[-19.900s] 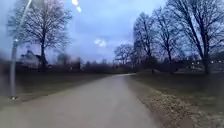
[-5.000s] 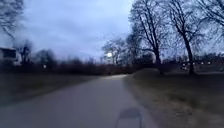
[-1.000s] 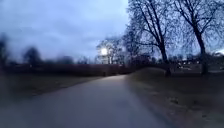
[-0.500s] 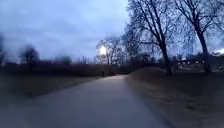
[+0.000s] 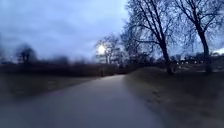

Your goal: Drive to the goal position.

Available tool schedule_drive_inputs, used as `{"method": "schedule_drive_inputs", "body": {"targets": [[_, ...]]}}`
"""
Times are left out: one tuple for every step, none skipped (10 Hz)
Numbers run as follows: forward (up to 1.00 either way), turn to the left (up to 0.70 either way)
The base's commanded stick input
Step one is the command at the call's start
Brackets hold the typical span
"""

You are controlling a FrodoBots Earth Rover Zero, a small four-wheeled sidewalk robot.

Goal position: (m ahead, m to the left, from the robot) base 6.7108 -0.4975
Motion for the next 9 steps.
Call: {"method": "schedule_drive_inputs", "body": {"targets": [[1.00, 0.00], [1.00, 0.00], [1.00, 0.00], [1.00, 0.00], [1.00, 0.00], [1.00, 0.00], [1.00, 0.00], [1.00, 0.00], [1.00, 0.00]]}}
